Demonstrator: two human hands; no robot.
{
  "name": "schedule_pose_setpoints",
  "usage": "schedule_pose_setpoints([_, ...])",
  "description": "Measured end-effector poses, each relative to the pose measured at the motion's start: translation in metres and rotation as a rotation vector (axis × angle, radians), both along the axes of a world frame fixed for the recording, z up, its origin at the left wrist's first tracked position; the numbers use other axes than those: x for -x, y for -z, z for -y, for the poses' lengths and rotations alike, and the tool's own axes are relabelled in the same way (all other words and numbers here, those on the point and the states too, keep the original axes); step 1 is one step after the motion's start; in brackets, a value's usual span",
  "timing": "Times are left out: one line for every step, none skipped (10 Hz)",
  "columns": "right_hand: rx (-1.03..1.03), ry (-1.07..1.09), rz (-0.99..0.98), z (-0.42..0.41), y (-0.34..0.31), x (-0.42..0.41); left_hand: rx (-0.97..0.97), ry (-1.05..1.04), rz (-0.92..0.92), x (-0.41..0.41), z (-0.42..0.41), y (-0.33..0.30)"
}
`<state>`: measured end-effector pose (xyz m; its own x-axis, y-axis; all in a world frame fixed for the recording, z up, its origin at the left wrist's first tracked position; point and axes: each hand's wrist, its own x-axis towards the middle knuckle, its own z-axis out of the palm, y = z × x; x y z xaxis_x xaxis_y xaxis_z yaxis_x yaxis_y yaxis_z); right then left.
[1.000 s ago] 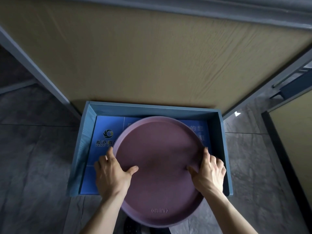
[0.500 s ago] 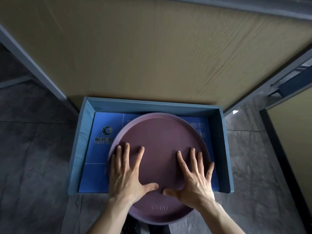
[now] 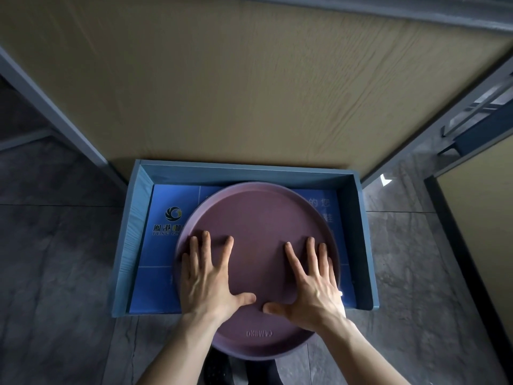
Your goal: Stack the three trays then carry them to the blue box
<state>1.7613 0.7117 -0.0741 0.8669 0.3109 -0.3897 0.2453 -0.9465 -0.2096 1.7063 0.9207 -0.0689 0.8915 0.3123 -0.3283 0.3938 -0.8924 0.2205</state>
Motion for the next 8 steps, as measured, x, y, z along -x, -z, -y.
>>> schedule_pose_setpoints([0.032, -0.032, -0.037, 0.001, -0.003, -0.003, -0.004, 0.041, -0.038, 0.006, 0.004, -0.003])
schedule_pose_setpoints([0.075, -0.08, -0.07, 0.003, -0.006, -0.005, -0.028, 0.09, -0.065, 0.016, 0.005, -0.002])
schedule_pose_setpoints([0.084, -0.082, -0.06, 0.002, -0.007, -0.005, -0.037, 0.099, -0.067, 0.016, 0.005, -0.001])
schedule_pose_setpoints([0.083, -0.069, -0.052, 0.0, -0.005, -0.003, -0.041, 0.104, -0.078, 0.016, 0.005, 0.0])
schedule_pose_setpoints([0.08, -0.059, -0.042, -0.001, -0.006, -0.002, -0.039, 0.099, -0.086, 0.014, 0.007, -0.003])
schedule_pose_setpoints([0.117, -0.055, -0.037, -0.003, -0.011, -0.001, -0.061, 0.122, -0.123, 0.013, 0.008, -0.009])
schedule_pose_setpoints([0.127, -0.018, -0.034, -0.007, -0.024, 0.006, -0.058, 0.136, -0.097, 0.017, 0.009, -0.021])
schedule_pose_setpoints([0.107, -0.022, -0.077, -0.008, -0.036, 0.012, -0.035, 0.17, -0.064, 0.022, 0.003, -0.03])
